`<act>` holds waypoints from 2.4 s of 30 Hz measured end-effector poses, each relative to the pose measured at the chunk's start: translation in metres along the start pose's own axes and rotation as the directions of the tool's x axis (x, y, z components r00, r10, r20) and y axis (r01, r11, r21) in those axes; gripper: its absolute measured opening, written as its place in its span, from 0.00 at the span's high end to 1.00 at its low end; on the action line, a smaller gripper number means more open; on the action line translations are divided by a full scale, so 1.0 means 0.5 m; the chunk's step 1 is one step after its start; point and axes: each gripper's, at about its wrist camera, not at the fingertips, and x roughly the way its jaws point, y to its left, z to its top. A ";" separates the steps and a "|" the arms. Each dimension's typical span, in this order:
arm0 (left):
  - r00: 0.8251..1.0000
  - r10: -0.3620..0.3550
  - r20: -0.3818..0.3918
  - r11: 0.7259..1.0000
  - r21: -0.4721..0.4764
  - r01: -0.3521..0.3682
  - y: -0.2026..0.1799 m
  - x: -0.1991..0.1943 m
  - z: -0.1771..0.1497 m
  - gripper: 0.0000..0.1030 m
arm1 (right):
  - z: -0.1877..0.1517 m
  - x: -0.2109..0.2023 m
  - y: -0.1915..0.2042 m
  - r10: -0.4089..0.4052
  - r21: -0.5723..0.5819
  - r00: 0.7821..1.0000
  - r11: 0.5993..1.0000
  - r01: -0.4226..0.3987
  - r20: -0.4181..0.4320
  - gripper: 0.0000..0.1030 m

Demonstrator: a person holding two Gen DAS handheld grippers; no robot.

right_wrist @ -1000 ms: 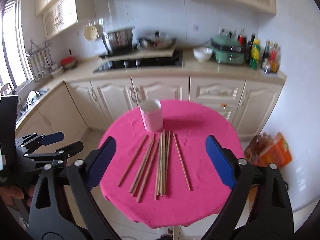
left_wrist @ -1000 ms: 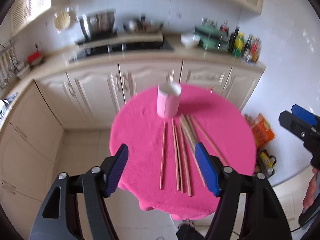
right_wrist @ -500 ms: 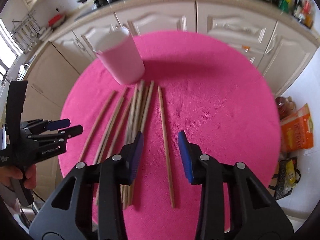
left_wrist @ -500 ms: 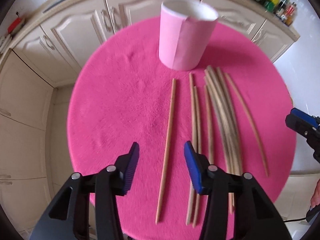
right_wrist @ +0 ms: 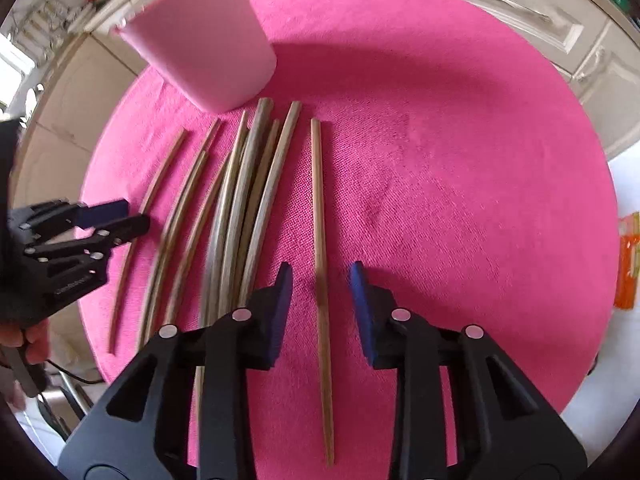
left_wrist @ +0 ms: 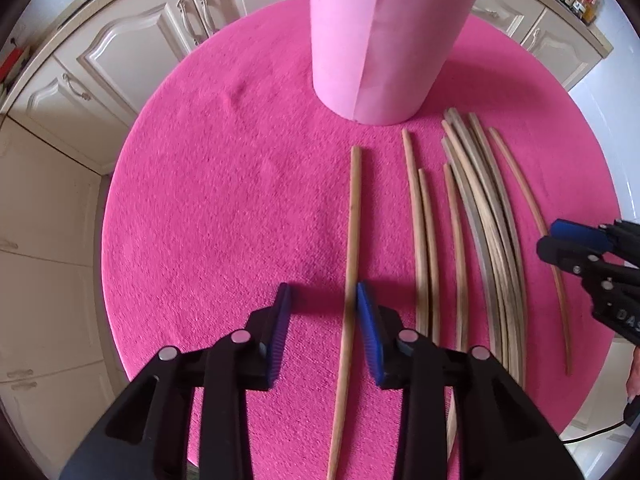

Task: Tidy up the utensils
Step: 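Lower the right tool to the chopsticks and grasp one chopstick, then lift the chopstick with the right tool and drop it into the pink cup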

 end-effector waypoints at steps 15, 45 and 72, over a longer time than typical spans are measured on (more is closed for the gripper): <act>0.984 -0.091 0.153 0.992 -0.073 0.104 0.023 -0.087 -0.037 0.95 | -0.006 -0.066 -0.058 0.063 0.078 0.995 0.995 -0.069 0.075 0.94; 0.569 -0.026 0.822 0.958 -0.143 0.249 0.029 -0.370 0.224 0.95 | 0.273 -0.302 0.031 0.177 0.028 0.583 0.945 -0.325 0.793 0.94; 0.687 -0.004 0.726 0.972 -0.160 0.174 0.025 -0.240 0.115 0.95 | 0.154 -0.207 0.045 0.128 0.008 0.700 0.982 -0.187 0.703 0.94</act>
